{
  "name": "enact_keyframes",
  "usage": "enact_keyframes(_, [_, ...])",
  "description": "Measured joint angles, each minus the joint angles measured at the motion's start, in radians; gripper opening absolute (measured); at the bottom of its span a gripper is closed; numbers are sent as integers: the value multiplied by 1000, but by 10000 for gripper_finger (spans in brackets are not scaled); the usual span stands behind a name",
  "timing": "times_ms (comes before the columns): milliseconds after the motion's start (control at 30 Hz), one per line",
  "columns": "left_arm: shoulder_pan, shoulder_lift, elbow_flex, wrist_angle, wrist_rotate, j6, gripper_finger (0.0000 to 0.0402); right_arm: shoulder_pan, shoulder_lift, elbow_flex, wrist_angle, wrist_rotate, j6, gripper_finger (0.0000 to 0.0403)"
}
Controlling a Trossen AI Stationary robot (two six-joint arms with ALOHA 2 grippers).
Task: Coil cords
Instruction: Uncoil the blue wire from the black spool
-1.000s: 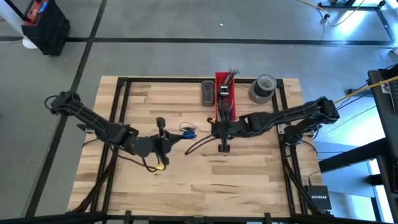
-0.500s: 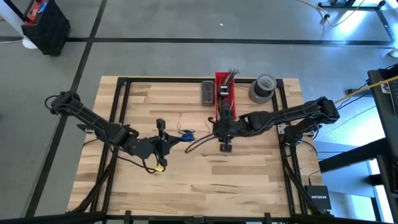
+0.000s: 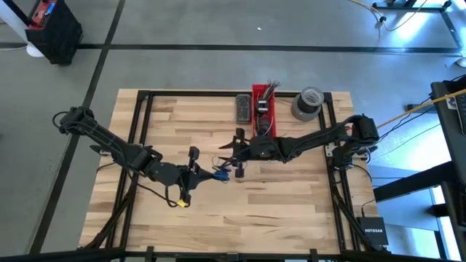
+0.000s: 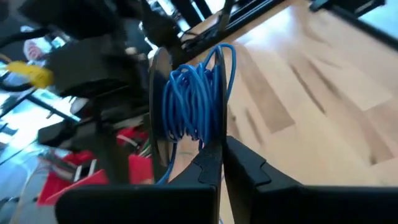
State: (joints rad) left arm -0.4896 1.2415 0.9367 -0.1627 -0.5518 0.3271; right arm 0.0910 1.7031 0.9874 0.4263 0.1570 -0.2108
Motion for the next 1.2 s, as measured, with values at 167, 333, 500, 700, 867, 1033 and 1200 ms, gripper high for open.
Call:
enact_keyframes(167, [0,0,0,24,25,3,5,0,42,0,122,-57,-6,166])
enact_keyframes(333, [0,0,0,16,26,-2,5,1,43,0,123,-71,-26,144])
enact_keyframes(500, [0,0,0,17,25,0,5,0,29,0,94,-54,-36,37])
enact_keyframes(700, [0,0,0,15,25,-3,5,46,-99,0,-62,79,-100,18])
enact_keyframes(867, [0,0,0,22,1,14,5,138,-224,1,-293,208,-132,8])
enact_keyframes(1033, [2,0,0,21,-104,-9,5,245,-292,0,-484,327,-103,4])
enact_keyframes(1200, [32,1,0,14,3,-13,5,339,-322,26,-412,428,-175,3])
